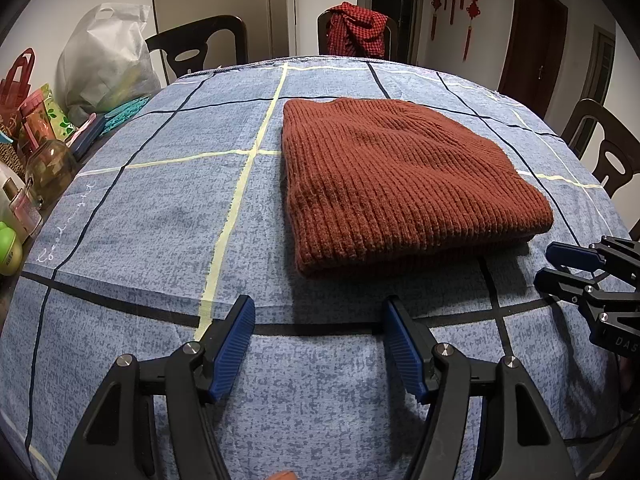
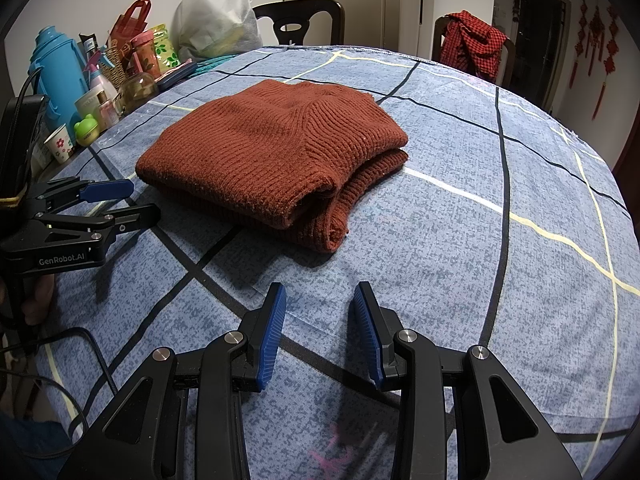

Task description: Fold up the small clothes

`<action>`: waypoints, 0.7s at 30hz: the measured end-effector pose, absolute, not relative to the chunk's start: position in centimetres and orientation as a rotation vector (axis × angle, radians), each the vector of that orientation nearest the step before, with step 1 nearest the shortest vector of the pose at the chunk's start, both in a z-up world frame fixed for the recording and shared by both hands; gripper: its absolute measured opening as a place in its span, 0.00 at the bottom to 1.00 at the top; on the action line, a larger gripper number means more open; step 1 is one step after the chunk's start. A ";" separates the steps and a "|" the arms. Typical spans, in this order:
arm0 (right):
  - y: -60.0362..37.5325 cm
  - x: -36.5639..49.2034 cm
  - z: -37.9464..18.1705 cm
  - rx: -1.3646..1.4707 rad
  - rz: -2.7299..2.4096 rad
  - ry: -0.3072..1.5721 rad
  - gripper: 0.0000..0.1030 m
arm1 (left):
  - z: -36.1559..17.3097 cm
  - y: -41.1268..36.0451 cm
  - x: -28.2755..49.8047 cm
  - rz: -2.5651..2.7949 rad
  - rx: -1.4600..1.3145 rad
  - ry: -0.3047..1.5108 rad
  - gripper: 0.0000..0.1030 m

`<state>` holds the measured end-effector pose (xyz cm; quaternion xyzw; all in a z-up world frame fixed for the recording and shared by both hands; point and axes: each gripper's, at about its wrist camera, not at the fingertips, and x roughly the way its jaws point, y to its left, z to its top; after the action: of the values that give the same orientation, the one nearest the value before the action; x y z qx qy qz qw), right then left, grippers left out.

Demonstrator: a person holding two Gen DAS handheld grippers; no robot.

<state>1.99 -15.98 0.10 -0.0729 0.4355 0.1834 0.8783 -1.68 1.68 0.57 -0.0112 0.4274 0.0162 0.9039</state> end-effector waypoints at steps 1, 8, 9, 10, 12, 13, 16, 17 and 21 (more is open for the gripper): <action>-16.0 2.0 0.1 -0.152 0.382 0.908 0.35 | 0.6 1.7 -1.7 0.034 -0.023 0.883 0.67; -16.0 2.0 0.1 -0.152 0.382 0.908 0.35 | 0.6 1.7 -1.7 0.035 -0.022 0.883 0.67; -16.0 2.0 0.1 -0.152 0.382 0.908 0.35 | 0.6 1.7 -1.7 0.035 -0.023 0.884 0.67; -16.0 2.0 0.1 -0.152 0.382 0.908 0.35 | 0.6 1.7 -1.7 0.035 -0.023 0.884 0.67; -16.0 2.0 0.1 -0.152 0.382 0.908 0.35 | 0.6 1.8 -1.7 0.037 -0.022 0.884 0.67; -16.0 2.0 0.1 -0.152 0.382 0.908 0.35 | 0.6 1.8 -1.8 0.038 -0.021 0.884 0.67; -16.0 2.0 0.1 -0.152 0.382 0.908 0.35 | 0.6 1.8 -1.7 0.041 -0.020 0.886 0.68; -16.0 2.0 0.1 -0.152 0.382 0.908 0.35 | 0.6 1.8 -1.8 0.042 -0.020 0.886 0.68; -16.0 2.0 0.1 -0.151 0.383 0.908 0.35 | 0.6 1.8 -1.8 0.042 -0.020 0.887 0.68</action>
<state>1.99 -15.96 0.14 -0.0726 0.4356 0.1834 0.8782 -1.81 1.77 0.61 -0.0096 0.4289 0.0202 0.9031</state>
